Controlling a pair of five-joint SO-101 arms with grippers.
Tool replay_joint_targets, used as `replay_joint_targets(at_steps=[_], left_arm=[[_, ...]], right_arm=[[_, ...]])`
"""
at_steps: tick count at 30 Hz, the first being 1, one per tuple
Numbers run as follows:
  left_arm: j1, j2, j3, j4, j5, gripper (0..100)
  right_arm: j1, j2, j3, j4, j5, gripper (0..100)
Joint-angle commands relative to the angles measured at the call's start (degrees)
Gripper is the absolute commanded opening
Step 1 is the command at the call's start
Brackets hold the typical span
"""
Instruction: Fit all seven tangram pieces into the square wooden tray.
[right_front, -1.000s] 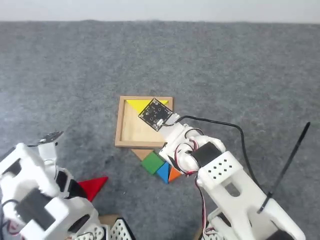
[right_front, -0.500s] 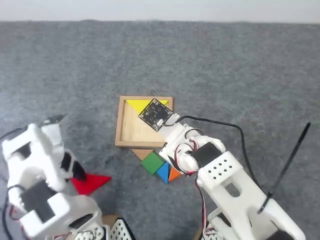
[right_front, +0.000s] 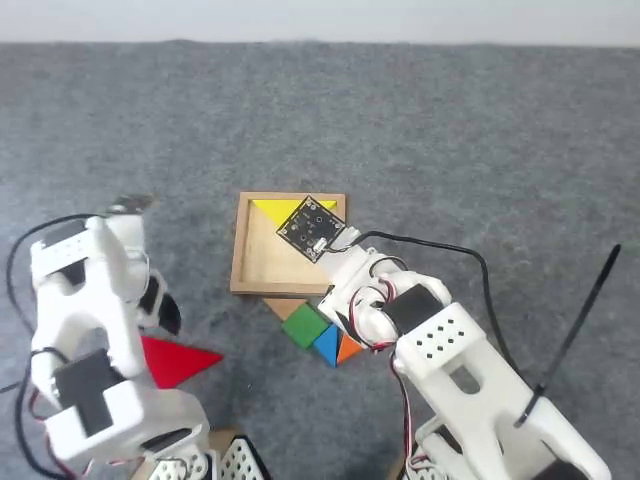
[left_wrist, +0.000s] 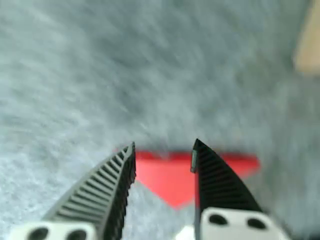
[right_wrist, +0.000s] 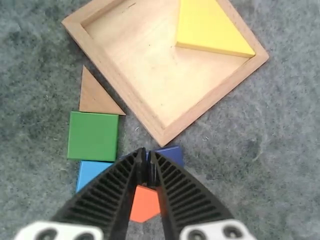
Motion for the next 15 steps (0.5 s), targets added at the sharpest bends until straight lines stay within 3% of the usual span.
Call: replay_joint_targets(at_steps=[1, 9, 15], left_arm=[[-2.2, -7.1, 2.9, 2.2, -7.6, 17], [0.1, -13.9, 16.7, 0.2, -9.0, 17], [-15.9, -14.0, 20.3, -5.0, -9.1, 17]], right_arm=[[0.8, 0.0, -0.5, -1.2, -0.4, 0.7], [2.6, -0.4, -0.5, -1.2, -0.4, 0.7], [2.6, -0.3, -0.5, -1.2, -0.4, 0.7]])
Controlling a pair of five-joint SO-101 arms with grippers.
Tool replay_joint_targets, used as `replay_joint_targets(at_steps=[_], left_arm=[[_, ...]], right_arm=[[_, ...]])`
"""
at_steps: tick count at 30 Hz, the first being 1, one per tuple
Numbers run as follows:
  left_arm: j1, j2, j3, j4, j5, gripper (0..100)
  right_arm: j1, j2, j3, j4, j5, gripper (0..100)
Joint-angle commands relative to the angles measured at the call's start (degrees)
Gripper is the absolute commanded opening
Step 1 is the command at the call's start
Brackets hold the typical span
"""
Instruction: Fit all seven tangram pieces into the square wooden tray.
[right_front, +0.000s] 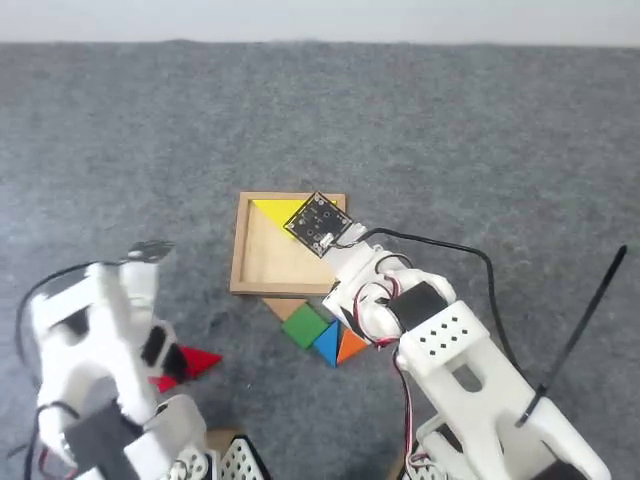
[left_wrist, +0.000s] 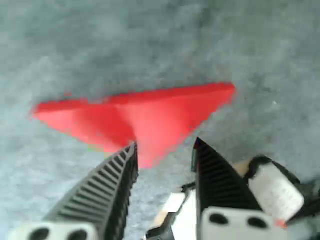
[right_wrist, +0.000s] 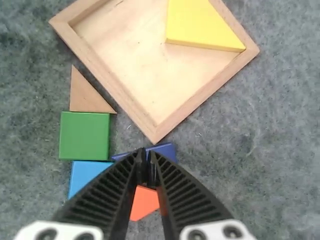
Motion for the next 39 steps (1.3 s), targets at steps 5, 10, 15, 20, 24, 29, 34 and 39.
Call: replay_joint_targets(at_steps=[5, 10, 15, 20, 24, 29, 34, 39], left_arm=[[-18.5, -0.6, 1.5, -0.4, -8.9, 17], [-13.9, -0.2, 1.5, -0.2, -10.9, 18], [-3.8, -0.2, 1.1, -0.3, -4.9, 18], [0.1, -0.1, 1.3, -1.1, -4.0, 18], [0.1, 0.0, 1.3, -1.1, -4.0, 18], [0.4, 4.1, -1.9, -1.6, 0.8, 20], [1.1, 14.2, -9.0, -3.9, 5.5, 19], [0.7, 15.8, -13.1, -4.4, 6.8, 19]], right_arm=[[0.8, -0.2, -0.5, -1.2, -0.4, 0.7], [0.8, 0.0, -0.5, -1.2, -0.4, 0.7], [0.8, 0.0, -0.5, -1.2, -0.4, 0.7], [0.8, 0.0, -0.5, -1.2, -0.4, 0.7], [0.8, -0.1, -0.5, -1.2, -0.4, 0.7], [0.8, -0.3, -0.5, -1.2, -0.4, 0.7], [0.8, -0.4, -0.5, -1.0, -0.4, 0.7], [0.8, -0.4, -0.5, -1.0, -0.4, 0.7]])
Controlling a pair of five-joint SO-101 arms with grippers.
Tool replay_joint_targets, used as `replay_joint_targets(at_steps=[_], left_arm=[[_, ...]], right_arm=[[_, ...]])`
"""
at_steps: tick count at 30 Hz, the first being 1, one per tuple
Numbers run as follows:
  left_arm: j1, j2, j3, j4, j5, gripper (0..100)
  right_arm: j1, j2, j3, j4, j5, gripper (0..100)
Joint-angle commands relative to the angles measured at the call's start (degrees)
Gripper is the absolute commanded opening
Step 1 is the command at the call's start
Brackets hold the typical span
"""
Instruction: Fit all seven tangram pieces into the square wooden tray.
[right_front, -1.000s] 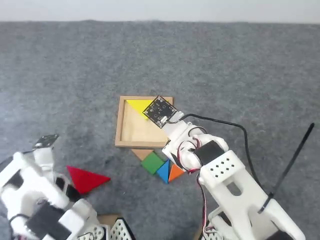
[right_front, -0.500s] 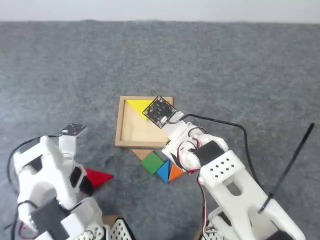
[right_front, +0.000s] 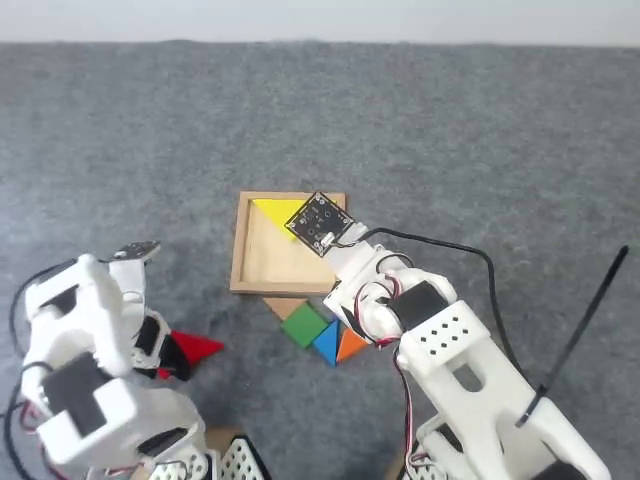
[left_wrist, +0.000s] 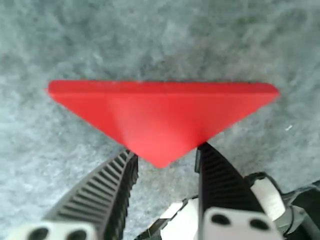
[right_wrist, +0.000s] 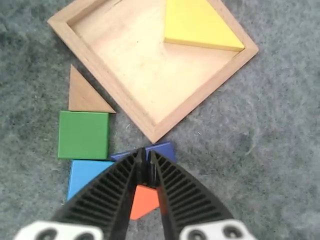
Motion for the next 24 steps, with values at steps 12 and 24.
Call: replay_joint_targets(at_steps=[12, 24], left_arm=[[-2.9, -13.5, -3.7, -6.8, 7.6, 22], [-1.6, -14.2, -2.9, -7.0, 11.9, 22]], right_arm=[[0.5, -0.4, -0.5, -1.0, -0.4, 0.7], [0.5, -0.4, -0.5, -0.8, -0.4, 0.7]])
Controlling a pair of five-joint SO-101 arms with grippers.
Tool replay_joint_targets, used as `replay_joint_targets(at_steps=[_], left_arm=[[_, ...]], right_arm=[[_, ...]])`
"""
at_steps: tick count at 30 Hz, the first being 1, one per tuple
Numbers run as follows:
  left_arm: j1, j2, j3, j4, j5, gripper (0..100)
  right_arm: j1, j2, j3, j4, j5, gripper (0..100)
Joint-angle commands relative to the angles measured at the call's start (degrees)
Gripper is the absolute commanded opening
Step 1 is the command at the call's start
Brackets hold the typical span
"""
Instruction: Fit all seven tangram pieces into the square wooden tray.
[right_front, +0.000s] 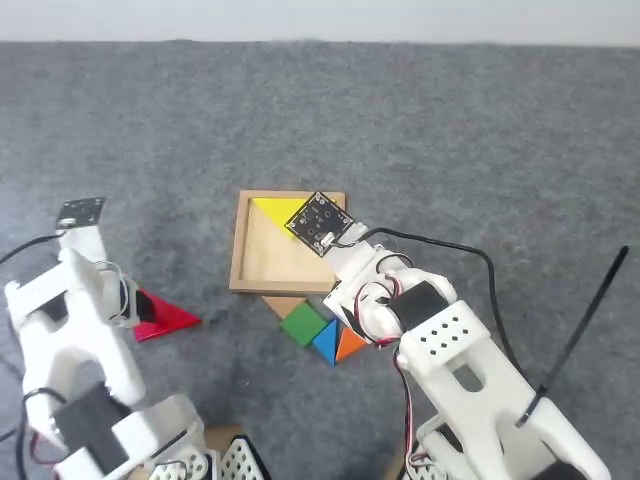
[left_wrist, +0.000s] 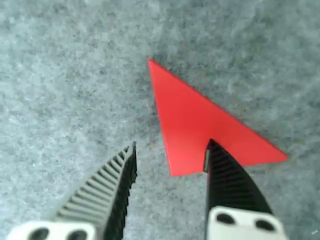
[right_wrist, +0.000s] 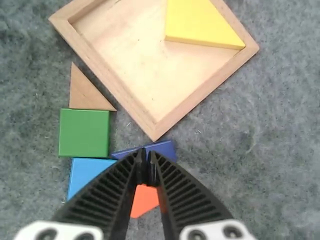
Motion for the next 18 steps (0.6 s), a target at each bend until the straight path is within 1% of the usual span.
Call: replay_joint_targets(at_steps=[1, 4, 6, 10, 12, 18], left_arm=[[0.2, -3.3, -1.5, 6.6, -1.3, 22], [0.2, -3.2, -0.2, 12.6, -4.8, 22], [0.2, -3.2, 1.2, 13.6, -5.5, 20], [0.4, -3.2, 5.7, 11.5, -5.7, 20], [0.2, -2.6, 6.5, 8.9, -5.7, 20], [0.6, -2.6, 6.4, 0.7, 2.5, 20]], right_arm=[[0.5, -0.4, -0.5, -0.8, -0.4, 0.7], [0.5, -0.4, -0.5, -0.8, -0.4, 0.7], [0.5, -0.4, -0.5, -0.8, -0.4, 0.7], [0.5, -0.4, -0.5, -0.8, -0.4, 0.7], [0.5, -0.4, -0.5, -0.7, -0.4, 0.7], [0.4, -0.4, -0.5, -0.7, -0.4, 0.7]])
